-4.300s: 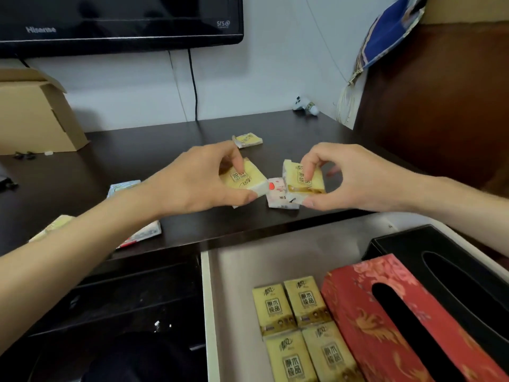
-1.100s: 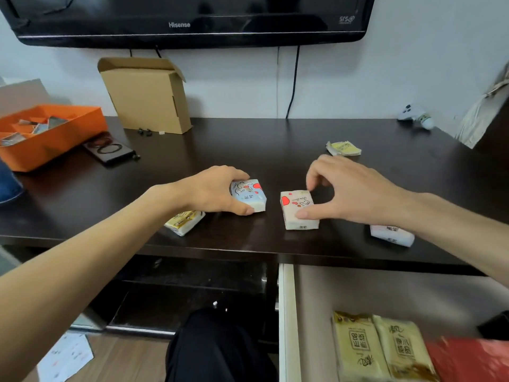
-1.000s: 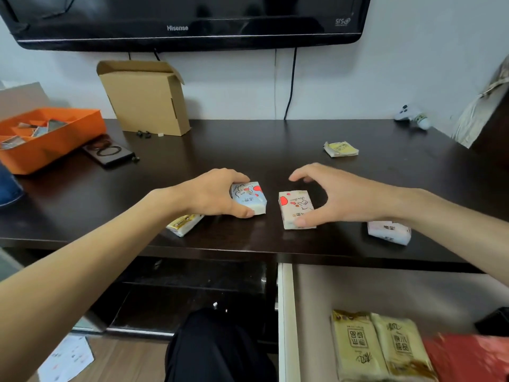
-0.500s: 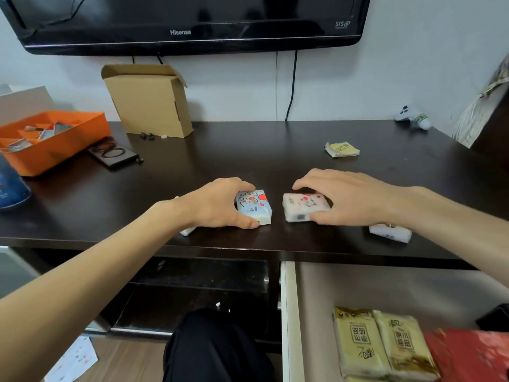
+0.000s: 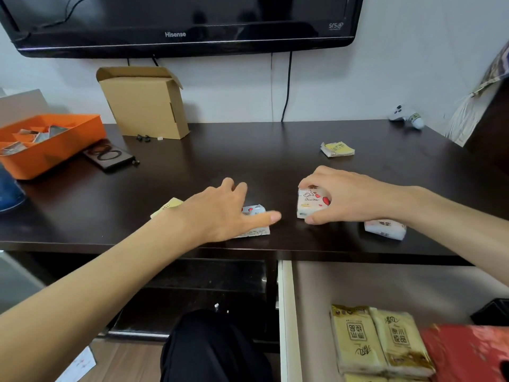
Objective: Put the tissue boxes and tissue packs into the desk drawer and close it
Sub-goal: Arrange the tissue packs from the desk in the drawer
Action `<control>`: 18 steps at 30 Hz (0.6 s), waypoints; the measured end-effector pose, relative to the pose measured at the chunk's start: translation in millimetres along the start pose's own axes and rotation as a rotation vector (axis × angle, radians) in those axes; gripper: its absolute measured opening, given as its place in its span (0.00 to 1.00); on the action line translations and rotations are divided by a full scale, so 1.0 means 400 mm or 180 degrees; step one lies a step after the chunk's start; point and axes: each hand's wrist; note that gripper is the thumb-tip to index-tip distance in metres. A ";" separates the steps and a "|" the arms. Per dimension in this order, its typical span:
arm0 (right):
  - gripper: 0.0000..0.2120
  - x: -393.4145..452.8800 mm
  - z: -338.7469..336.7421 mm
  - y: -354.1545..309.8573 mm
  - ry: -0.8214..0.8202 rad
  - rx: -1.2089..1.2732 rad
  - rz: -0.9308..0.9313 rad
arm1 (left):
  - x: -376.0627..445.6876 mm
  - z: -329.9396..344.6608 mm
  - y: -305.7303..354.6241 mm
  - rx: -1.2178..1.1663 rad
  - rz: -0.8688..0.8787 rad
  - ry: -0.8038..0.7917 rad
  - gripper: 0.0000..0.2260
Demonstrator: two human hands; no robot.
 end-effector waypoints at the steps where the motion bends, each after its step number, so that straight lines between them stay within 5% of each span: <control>1: 0.31 -0.002 0.001 0.003 -0.0006 0.0047 -0.0027 | -0.005 -0.006 -0.003 -0.0002 0.0108 -0.0053 0.49; 6: 0.28 -0.011 0.003 0.017 -0.0067 0.0363 -0.0090 | -0.028 -0.026 0.009 0.0433 0.0327 0.0054 0.26; 11: 0.29 -0.024 0.009 0.016 0.0050 0.0375 -0.0130 | -0.019 -0.019 0.030 0.0733 0.0064 0.0644 0.37; 15: 0.35 -0.031 0.023 0.027 0.0193 0.0545 -0.0195 | -0.023 -0.053 -0.019 0.0094 0.0576 -0.0249 0.43; 18: 0.38 -0.045 0.014 0.018 0.0329 0.0737 -0.0222 | -0.025 -0.052 -0.004 -0.0046 0.0622 -0.0300 0.35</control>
Point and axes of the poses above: each hand's wrist, its own x-axis towards the middle knuckle, its own z-axis out of the palm, y = z × x, and after that the axes turned 3 degrees about -z, right-handed
